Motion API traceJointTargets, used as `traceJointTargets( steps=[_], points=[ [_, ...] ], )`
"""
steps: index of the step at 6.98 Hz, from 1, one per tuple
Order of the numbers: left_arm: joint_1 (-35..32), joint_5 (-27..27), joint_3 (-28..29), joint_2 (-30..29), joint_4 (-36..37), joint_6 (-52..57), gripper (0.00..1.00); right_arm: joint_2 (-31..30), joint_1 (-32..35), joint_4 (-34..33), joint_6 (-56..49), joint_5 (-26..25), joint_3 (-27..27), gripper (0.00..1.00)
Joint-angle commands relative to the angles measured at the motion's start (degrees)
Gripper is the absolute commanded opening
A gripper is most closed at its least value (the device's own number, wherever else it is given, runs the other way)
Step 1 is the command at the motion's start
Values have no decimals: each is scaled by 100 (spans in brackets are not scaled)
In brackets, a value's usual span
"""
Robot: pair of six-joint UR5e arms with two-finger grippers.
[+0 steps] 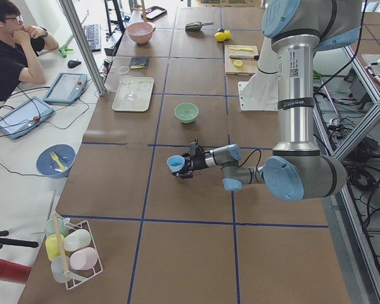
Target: Pour ice into bowl
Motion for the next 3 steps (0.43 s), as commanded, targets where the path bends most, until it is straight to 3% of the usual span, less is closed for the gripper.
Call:
traceJointTargets(
  steps=[1, 3],
  points=[
    [-193, -202, -254, 46, -600, 1276, 0, -9, 0, -3, 9, 9, 1, 100],
    [-194, -359, -866, 28, -593, 2853, 0, -26, 0, -3, 9, 0, -7, 100]
  ],
)
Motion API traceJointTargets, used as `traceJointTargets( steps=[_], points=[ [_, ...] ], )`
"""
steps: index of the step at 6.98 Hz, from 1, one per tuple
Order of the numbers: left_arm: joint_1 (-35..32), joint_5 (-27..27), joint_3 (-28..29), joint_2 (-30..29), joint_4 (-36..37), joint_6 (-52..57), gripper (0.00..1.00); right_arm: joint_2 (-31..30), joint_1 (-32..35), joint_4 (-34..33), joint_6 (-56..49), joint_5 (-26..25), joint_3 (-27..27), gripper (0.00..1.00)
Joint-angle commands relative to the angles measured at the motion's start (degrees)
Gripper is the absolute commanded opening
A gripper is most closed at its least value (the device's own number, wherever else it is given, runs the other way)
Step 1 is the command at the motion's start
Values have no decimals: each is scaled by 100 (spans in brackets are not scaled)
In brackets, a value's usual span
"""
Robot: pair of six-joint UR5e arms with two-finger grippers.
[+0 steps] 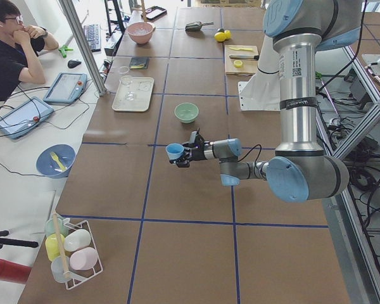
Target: Pour ice into bowl
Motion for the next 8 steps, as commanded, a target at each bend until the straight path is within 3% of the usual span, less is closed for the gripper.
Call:
traceJointTargets(
  steps=[1, 7, 8],
  points=[
    [-30, -112, -539, -87, -30, 2184, 0, -37, 6, 0, 1, -23, -25, 100],
    [-30, -209, -524, -1273, 1013, 2915, 0, -827, 181, -18, 19, -103, -8, 100],
    [-22, -183, -619, -1352, 1294, 3742, 0, -828, 199, -9, 19, -111, -16, 100]
  ],
)
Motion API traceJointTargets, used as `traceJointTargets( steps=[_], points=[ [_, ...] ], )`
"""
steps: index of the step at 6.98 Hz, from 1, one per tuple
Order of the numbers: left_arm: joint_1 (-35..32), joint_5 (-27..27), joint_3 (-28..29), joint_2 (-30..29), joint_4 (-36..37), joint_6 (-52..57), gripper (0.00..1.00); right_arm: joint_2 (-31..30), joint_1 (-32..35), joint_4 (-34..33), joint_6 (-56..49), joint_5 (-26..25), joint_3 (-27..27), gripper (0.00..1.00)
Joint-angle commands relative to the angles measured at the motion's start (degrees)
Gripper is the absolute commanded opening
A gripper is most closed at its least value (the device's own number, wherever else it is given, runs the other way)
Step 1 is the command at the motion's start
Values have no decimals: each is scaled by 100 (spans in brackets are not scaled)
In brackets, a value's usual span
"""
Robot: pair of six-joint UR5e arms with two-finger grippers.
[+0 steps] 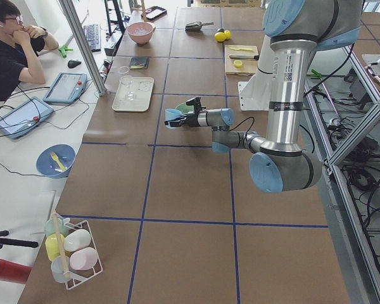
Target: Pour ice into bowl
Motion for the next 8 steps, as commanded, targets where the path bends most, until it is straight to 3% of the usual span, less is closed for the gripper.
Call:
traceJointTargets(
  steps=[1, 3, 5, 8],
  points=[
    [12, 226, -34, -137, 335, 1255, 0, -34, 29, 12, 11, -3, 1, 100],
    [39, 281, -16, -199, 640, 1767, 0, -34, 47, 12, 12, 6, 1, 100],
    [458, 849, 98, -496, 800, 3004, 0, -34, 56, 12, 20, 6, 1, 100],
    [549, 1115, 116, -840, 1293, 4490, 0, -16, 64, 12, 47, 6, 1, 100]
  ],
)
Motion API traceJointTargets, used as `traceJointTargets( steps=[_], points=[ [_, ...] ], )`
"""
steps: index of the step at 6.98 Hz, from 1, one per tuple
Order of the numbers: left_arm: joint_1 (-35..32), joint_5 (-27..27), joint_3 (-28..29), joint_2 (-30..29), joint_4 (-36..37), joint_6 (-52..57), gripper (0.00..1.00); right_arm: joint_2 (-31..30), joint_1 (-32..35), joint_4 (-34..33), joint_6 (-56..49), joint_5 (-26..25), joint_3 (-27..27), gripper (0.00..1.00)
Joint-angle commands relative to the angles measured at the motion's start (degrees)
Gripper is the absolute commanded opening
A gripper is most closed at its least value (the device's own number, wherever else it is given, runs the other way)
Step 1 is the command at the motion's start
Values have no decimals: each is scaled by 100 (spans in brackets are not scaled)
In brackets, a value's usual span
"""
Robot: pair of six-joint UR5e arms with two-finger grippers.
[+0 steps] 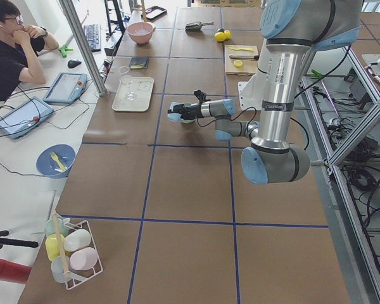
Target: Pour ice into bowl
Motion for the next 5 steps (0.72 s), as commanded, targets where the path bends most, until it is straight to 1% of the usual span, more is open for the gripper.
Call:
traceJointTargets(
  steps=[1, 3, 5],
  points=[
    [19, 101, -6, -66, 94, 1029, 0, 9, 3, 0, 8, 2, 0, 100],
    [19, 110, -50, -66, 85, 1935, 0, 36, 3, 0, 43, 2, 0, 100],
    [19, 390, -112, -58, 59, 2717, 0, 44, 3, 0, 43, 2, 0, 100]
  ],
)
